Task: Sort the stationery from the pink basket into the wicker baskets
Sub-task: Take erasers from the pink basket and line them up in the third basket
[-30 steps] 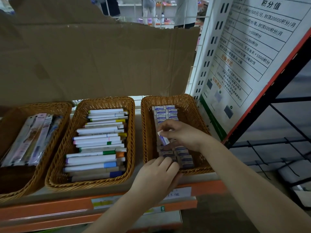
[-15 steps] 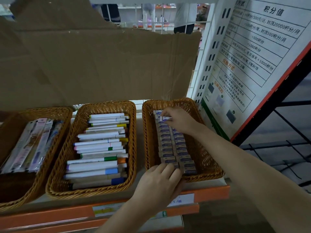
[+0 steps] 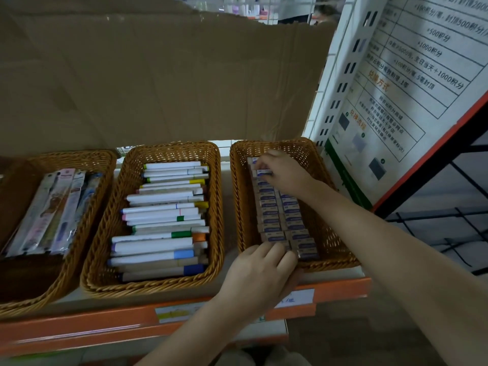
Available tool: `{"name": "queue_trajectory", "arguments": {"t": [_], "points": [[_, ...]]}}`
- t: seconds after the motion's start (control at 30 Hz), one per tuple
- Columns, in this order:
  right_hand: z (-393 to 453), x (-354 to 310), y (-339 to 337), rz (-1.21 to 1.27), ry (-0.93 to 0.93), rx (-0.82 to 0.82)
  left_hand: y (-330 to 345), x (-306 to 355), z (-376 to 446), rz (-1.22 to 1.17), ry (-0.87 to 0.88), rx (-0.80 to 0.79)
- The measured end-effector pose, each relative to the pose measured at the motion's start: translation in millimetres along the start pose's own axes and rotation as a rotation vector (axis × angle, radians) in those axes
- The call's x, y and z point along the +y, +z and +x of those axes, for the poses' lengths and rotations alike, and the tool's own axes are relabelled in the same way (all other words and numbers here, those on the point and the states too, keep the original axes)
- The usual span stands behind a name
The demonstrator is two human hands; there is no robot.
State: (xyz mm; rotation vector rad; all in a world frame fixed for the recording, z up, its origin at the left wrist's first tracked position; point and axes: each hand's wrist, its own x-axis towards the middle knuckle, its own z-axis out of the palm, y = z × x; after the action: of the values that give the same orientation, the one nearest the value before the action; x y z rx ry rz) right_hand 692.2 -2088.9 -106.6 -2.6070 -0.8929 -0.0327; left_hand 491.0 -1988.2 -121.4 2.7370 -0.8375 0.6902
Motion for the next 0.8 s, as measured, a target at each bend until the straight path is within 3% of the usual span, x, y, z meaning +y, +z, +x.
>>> {"name": "queue_trajectory", "arguments": {"t": [0.47,0.63,0.8], "points": [[-28.5,-9.9,-15.5,0.005,0.039,0.050,0.9,0.7,-1.0,-0.027,0.003,0.027],[-68.8,-20.8,-22.3,-0.082,0.079,-0.008,0.1,2.6,-1.3,-0.003,0.010,0.060],[-111.1,-27.4,-23.8,-0.209,0.080,-0.064,-8.0,8.6,-0.1,0.016,-0.058,-0.014]]}}
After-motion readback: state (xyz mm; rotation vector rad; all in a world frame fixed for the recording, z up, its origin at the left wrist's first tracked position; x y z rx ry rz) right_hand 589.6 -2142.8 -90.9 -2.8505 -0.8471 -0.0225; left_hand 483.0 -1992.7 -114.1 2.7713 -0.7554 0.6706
